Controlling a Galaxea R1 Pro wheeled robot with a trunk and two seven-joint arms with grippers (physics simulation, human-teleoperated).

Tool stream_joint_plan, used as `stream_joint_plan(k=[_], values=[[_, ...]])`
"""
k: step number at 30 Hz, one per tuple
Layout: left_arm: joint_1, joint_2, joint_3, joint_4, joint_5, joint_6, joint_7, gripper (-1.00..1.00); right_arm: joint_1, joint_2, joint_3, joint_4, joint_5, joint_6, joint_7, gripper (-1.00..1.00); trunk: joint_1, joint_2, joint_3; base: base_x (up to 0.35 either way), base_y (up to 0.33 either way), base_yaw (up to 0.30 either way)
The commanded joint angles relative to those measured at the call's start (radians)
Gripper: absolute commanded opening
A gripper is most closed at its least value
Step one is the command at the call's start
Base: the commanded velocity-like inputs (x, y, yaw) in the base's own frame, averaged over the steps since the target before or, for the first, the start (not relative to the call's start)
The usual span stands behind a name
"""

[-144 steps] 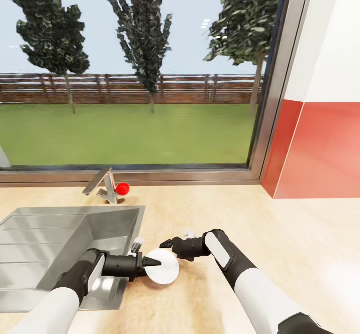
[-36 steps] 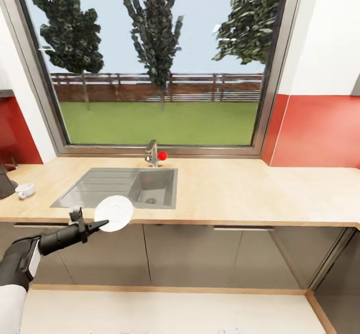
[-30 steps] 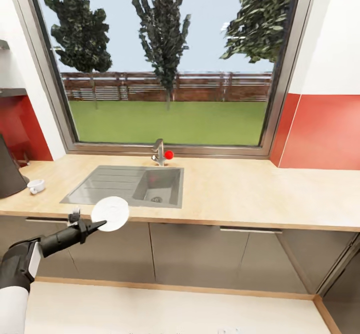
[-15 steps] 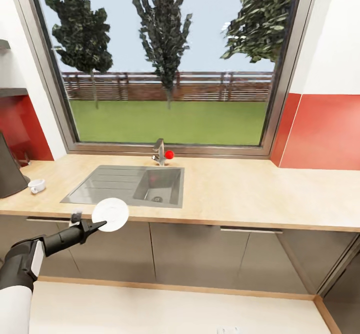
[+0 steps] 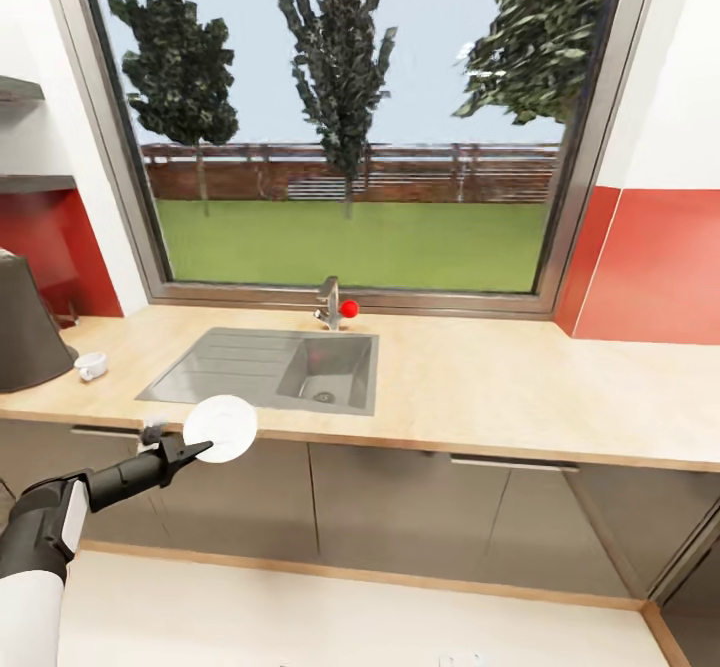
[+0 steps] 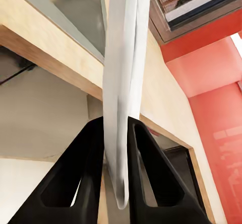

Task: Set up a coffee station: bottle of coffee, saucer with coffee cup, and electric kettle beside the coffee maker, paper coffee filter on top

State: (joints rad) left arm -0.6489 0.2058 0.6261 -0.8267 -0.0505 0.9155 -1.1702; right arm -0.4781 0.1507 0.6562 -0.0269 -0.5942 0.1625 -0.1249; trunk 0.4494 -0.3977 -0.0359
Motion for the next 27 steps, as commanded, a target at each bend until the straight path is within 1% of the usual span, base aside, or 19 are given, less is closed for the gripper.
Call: stream_joint_plan(k=[1, 7, 9, 10, 12, 14, 17, 22, 27], values=[[-0.001, 0.0, 0.003, 0.0, -0.006, 0.006, -0.006, -1.0, -0.001, 0.0, 0.009, -0.002, -0.007, 0.006, -0.005, 1.0, 0.001, -0.002, -0.002, 0.0, 0.0, 0.258], [-0.001, 0.005, 0.005, 0.0, -0.008, 0.006, -0.005, -1.0, 0.001, 0.0, 0.009, -0.001, -0.006, 0.006, -0.007, 1.0, 0.001, -0.002, -0.003, 0.0, 0.0, 0.27], [0.0, 0.007, 0.012, 0.0, -0.009, 0.006, -0.004, -1.0, 0.001, 0.0, 0.009, -0.001, -0.006, 0.006, -0.007, 1.0, 0.001, -0.002, -0.004, 0.0, 0.0, 0.275], [0.0, 0.008, 0.024, 0.0, -0.009, 0.006, -0.004, -1.0, 0.001, 0.0, 0.009, -0.002, -0.006, 0.006, -0.007, 1.0, 0.001, -0.002, -0.005, 0.0, 0.0, 0.276], [0.0, 0.016, 0.078, 0.0, -0.008, 0.005, -0.003, -1.0, 0.001, 0.0, 0.009, -0.001, -0.006, 0.006, -0.007, 1.0, 0.001, -0.002, -0.006, 0.0, 0.0, 0.276], [0.0, 0.021, 0.088, 0.0, -0.008, 0.005, -0.005, -1.0, 0.001, 0.0, 0.009, -0.001, -0.006, 0.006, -0.007, 1.0, 0.001, -0.002, -0.007, 0.018, 0.0, 0.275], [0.0, 0.024, 0.093, -0.001, -0.008, 0.005, -0.007, -1.0, 0.006, 0.0, 0.009, -0.001, -0.006, 0.006, -0.007, 1.0, 0.001, -0.002, -0.009, 0.143, 0.0, 0.273], [0.0, 0.026, 0.095, -0.002, -0.007, 0.005, -0.011, -1.0, 0.015, 0.0, 0.01, -0.001, -0.006, 0.005, -0.007, 1.0, 0.001, -0.002, -0.009, 0.309, 0.0, 0.253], [0.0, 0.025, 0.095, -0.002, -0.006, 0.006, -0.011, -1.0, 0.016, 0.0, 0.009, -0.002, -0.006, 0.006, -0.007, 1.0, 0.001, -0.002, -0.007, 0.329, 0.0, 0.056]])
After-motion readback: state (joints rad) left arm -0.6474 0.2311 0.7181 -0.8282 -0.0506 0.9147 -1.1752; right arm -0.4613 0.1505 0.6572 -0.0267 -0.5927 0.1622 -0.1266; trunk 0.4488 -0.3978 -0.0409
